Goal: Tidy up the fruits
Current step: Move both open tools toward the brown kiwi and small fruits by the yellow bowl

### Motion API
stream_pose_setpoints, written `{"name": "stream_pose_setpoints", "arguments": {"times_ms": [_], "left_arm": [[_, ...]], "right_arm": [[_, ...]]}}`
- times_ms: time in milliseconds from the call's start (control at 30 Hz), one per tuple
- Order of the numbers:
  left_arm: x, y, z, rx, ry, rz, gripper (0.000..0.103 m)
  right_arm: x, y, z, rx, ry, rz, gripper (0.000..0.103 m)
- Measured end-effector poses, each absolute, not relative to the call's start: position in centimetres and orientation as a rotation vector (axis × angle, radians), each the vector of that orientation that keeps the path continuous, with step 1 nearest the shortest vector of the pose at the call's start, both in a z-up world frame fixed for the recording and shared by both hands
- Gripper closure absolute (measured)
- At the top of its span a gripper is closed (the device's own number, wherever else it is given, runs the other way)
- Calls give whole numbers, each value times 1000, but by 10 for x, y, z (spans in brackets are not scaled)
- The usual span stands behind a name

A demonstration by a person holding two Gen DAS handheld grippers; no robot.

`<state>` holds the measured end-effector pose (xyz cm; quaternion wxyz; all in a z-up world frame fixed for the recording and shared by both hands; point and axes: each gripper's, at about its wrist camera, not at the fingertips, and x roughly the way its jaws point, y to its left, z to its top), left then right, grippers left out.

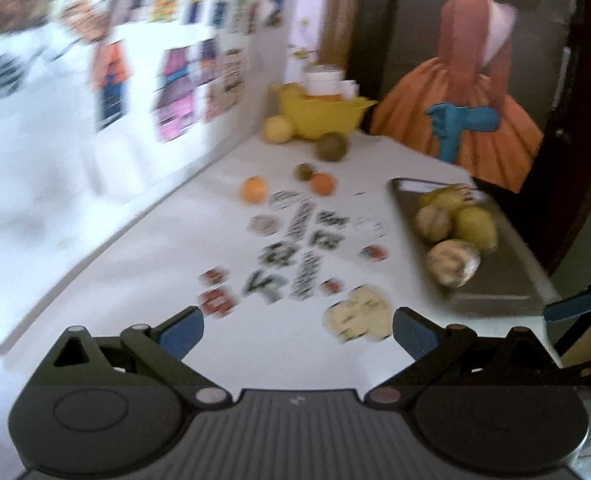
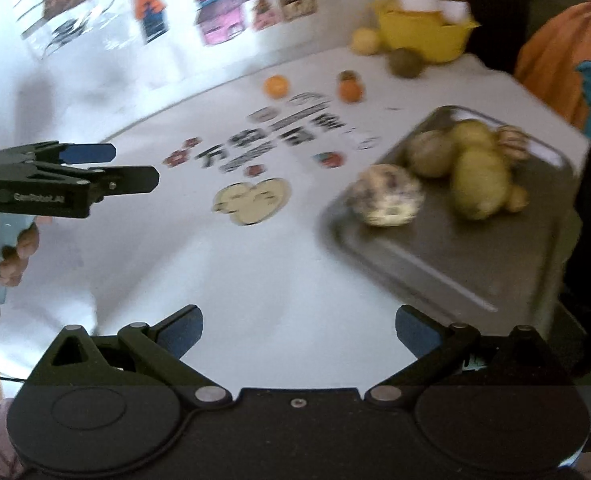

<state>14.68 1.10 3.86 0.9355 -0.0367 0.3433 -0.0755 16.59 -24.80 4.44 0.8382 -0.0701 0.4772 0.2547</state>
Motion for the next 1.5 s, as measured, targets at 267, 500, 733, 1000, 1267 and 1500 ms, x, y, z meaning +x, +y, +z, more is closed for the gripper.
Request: {"name": "stream_pose_setpoints", "arguments": {"times_ms": [267, 500, 733, 1000, 1267, 1500], "left_arm": [[137, 61, 33, -26, 778, -28, 0], [150, 65, 57, 29, 811, -51, 0], [181, 50, 80, 43, 762, -99, 0], [232, 40, 67, 6, 753, -116, 0], [276, 32, 45, -26, 739, -134, 0], [315, 20, 37, -33, 680, -143, 0]], "right_arm": [[187, -200, 54, -118, 1115, 599, 1], [235, -176, 86, -12, 1238, 545, 1], [285, -161, 150, -79, 1149, 518, 1], [349, -172, 172, 29, 1051, 542, 1], [412, -195, 136, 106, 1068, 475, 1], [470, -220, 101, 163, 1076, 445, 1]]}}
